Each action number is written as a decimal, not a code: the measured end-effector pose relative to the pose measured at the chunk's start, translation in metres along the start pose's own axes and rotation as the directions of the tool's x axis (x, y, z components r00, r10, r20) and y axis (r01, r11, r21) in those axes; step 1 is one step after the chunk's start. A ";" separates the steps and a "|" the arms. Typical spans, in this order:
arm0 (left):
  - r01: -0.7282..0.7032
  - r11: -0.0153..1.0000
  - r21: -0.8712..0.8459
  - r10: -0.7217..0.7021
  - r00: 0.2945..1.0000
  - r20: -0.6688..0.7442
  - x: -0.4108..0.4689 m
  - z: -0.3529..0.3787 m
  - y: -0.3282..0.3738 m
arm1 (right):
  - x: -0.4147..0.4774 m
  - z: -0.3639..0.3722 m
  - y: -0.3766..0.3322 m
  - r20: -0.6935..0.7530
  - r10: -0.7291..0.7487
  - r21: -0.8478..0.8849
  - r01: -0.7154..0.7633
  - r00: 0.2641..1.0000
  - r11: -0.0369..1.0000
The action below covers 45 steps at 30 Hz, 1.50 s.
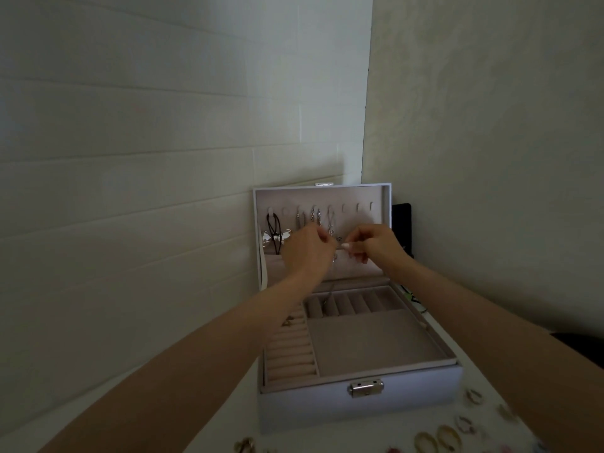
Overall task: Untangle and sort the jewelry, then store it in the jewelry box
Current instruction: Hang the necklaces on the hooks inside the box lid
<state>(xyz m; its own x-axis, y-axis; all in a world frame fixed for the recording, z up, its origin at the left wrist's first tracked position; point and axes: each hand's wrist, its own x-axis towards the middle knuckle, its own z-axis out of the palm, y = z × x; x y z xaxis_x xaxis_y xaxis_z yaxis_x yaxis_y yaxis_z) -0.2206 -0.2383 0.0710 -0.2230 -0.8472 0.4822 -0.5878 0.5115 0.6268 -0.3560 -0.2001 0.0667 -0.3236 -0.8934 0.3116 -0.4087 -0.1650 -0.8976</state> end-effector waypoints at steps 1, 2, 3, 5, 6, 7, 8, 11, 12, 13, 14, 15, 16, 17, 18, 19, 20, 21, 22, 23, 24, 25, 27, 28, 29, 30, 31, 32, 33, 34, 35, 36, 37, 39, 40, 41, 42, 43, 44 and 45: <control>0.004 1.000 0.001 -0.004 1.000 0.018 -0.003 0.000 0.000 | -0.001 0.002 0.000 -0.004 0.000 0.036 0.000 1.000 0.999; 0.007 1.000 0.003 -0.007 0.999 0.034 -0.007 0.000 0.001 | -0.003 0.005 0.001 -0.003 0.005 0.076 -0.005 1.000 0.997; 0.008 1.000 0.012 -0.009 0.999 0.048 -0.010 0.000 0.001 | -0.005 0.007 0.001 0.001 0.017 0.114 -0.017 1.000 0.993; 0.004 0.999 0.039 -0.007 0.997 0.076 -0.015 0.001 -0.001 | -0.008 0.011 0.002 0.012 0.048 0.173 -0.049 0.999 0.984; 0.005 0.999 0.043 -0.009 0.995 0.098 -0.017 0.001 -0.002 | -0.010 0.012 0.003 0.015 0.061 0.197 -0.063 0.998 0.978; 0.010 0.999 0.031 -0.013 0.992 0.125 -0.018 0.001 -0.003 | -0.011 0.013 0.005 0.016 0.072 0.214 -0.074 0.997 0.974; 0.011 1.000 0.014 -0.013 0.989 0.147 -0.019 0.000 -0.003 | -0.013 0.013 0.006 0.017 0.079 0.222 -0.081 0.997 0.972; -0.008 1.000 0.012 0.005 0.982 0.187 -0.023 0.001 -0.003 | -0.018 0.014 0.008 0.034 0.084 0.211 -0.089 0.996 0.973; -0.008 1.000 0.010 0.006 0.982 0.190 -0.024 0.002 -0.003 | -0.019 0.014 0.008 0.037 0.084 0.201 -0.090 0.996 0.975; -0.003 1.000 0.002 0.002 0.981 0.193 -0.025 0.003 -0.004 | -0.021 0.014 0.008 0.035 0.084 0.185 -0.089 0.996 0.979; 0.005 1.000 -0.015 -0.002 0.981 0.194 -0.025 0.004 -0.004 | -0.022 0.013 0.008 0.031 0.086 0.161 -0.090 0.996 0.983; 0.018 0.999 -0.040 -0.010 0.981 0.192 -0.025 0.005 -0.005 | -0.024 0.013 0.009 0.028 0.088 0.135 -0.090 0.996 0.987; 0.034 0.997 -0.071 -0.020 0.982 0.186 -0.025 0.006 -0.006 | -0.026 0.014 0.010 0.023 0.089 0.116 -0.091 0.996 0.989; 0.052 0.994 -0.101 -0.032 0.983 0.183 -0.026 0.007 -0.006 | -0.027 0.014 0.012 0.016 0.091 0.112 -0.092 0.996 0.989; 0.068 0.989 -0.128 -0.044 0.982 0.184 -0.026 0.007 -0.006 | -0.029 0.015 0.014 0.007 0.094 0.121 -0.094 0.996 0.988; 0.086 0.985 -0.151 -0.056 0.981 0.188 -0.027 0.007 -0.006 | -0.030 0.015 0.015 -0.001 0.096 0.135 -0.095 0.995 0.986; 0.102 0.980 -0.171 -0.068 0.978 0.195 -0.028 0.007 -0.006 | -0.032 0.015 0.015 -0.002 0.097 0.153 -0.096 0.995 0.984; 0.114 0.976 -0.188 -0.076 0.977 0.197 -0.029 0.006 -0.006 | -0.033 0.015 0.015 -0.001 0.096 0.170 -0.095 0.995 0.981; 0.122 0.972 -0.200 -0.082 0.977 0.196 -0.030 0.005 -0.006 | -0.034 0.015 0.014 -0.001 0.092 0.186 -0.091 0.996 0.978; 0.125 0.970 -0.210 -0.083 0.976 0.200 -0.030 0.004 -0.007 | -0.035 0.015 0.014 -0.001 0.088 0.201 -0.086 0.996 0.976; 0.125 0.968 -0.216 -0.079 0.974 0.212 -0.031 0.003 -0.007 | -0.036 0.015 0.013 0.001 0.088 0.218 -0.086 0.996 0.972; 0.122 0.969 -0.217 -0.070 0.970 0.231 -0.032 0.003 -0.006 | -0.036 0.016 0.013 0.009 0.093 0.235 -0.093 0.996 0.968; 0.108 0.971 -0.212 -0.046 0.959 0.279 -0.034 0.001 -0.005 | -0.037 0.018 0.012 0.045 0.115 0.255 -0.123 0.992 0.959; 0.100 0.974 -0.205 -0.033 0.951 0.308 -0.035 0.000 -0.005 | -0.038 0.019 0.012 0.064 0.124 0.254 -0.136 0.990 0.958; 0.096 0.976 -0.195 -0.026 0.942 0.336 -0.036 -0.001 -0.005 | -0.038 0.020 0.012 0.078 0.130 0.246 -0.145 0.988 0.958; 0.098 0.977 -0.192 -0.023 0.933 0.359 -0.037 -0.003 -0.006 | -0.038 0.021 0.011 0.088 0.133 0.238 -0.151 0.987 0.959; 0.106 0.973 -0.205 -0.020 0.924 0.381 -0.038 -0.003 -0.007 | -0.038 0.021 0.010 0.096 0.137 0.237 -0.157 0.986 0.959; 0.116 0.968 -0.221 -0.019 0.917 0.400 -0.039 -0.004 -0.008 | -0.038 0.020 0.009 0.100 0.142 0.243 -0.163 0.985 0.956; 0.120 0.968 -0.219 -0.021 0.912 0.410 -0.041 -0.004 -0.009 | -0.038 0.021 0.008 0.094 0.149 0.248 -0.168 0.984 0.954; 0.100 0.978 -0.185 -0.018 0.916 0.401 -0.042 -0.004 -0.011 | -0.038 0.021 0.007 0.081 0.158 0.251 -0.173 0.984 0.952; 0.040 0.994 -0.102 0.000 0.932 0.361 -0.044 -0.003 -0.013 | -0.038 0.021 0.007 0.064 0.165 0.253 -0.176 0.984 0.951; -0.054 0.998 0.023 0.045 0.954 0.295 -0.045 -0.002 -0.016 | -0.038 0.022 0.005 0.043 0.174 0.255 -0.179 0.984 0.950; -0.152 0.977 0.148 0.117 0.968 0.220 -0.047 -0.002 -0.018 | -0.038 0.022 0.005 0.029 0.186 0.257 -0.187 0.982 0.948; -0.343 0.904 0.257 0.324 0.939 0.115 -0.050 -0.001 -0.025 | -0.037 0.023 0.003 0.030 0.201 0.271 -0.202 0.979 0.941; -0.422 0.867 0.264 0.414 0.906 0.088 -0.050 -0.002 -0.027 | -0.036 0.023 0.003 0.028 0.207 0.281 -0.206 0.978 0.937; -0.483 0.835 0.263 0.484 0.872 0.067 -0.049 -0.002 -0.029 | -0.036 0.024 0.001 0.011 0.204 0.281 -0.199 0.979 0.939; -0.531 0.807 0.259 0.538 0.841 0.046 -0.047 -0.003 -0.031 | -0.035 0.024 0.002 -0.023 0.195 0.259 -0.182 0.981 0.948; -0.563 0.787 0.254 0.574 0.818 0.034 -0.045 -0.003 -0.032 | -0.033 0.025 0.001 -0.061 0.179 0.217 -0.162 0.982 0.963; -0.584 0.773 0.247 0.597 0.802 0.030 -0.044 -0.002 -0.034 | -0.030 0.027 0.002 -0.101 0.156 0.161 -0.138 0.983 0.977; -0.592 0.770 0.236 0.604 0.796 0.027 -0.044 -0.003 -0.035 | -0.027 0.029 0.003 -0.138 0.129 0.098 -0.116 0.982 0.988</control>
<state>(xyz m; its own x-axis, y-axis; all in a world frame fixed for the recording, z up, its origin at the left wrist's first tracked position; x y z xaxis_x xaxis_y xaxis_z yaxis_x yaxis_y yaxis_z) -0.1880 -0.2186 0.0299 -0.5539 -0.3696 0.7461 -0.5042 0.8620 0.0527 -0.3239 -0.1891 0.0465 -0.4886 -0.8408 0.2332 -0.2828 -0.1002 -0.9539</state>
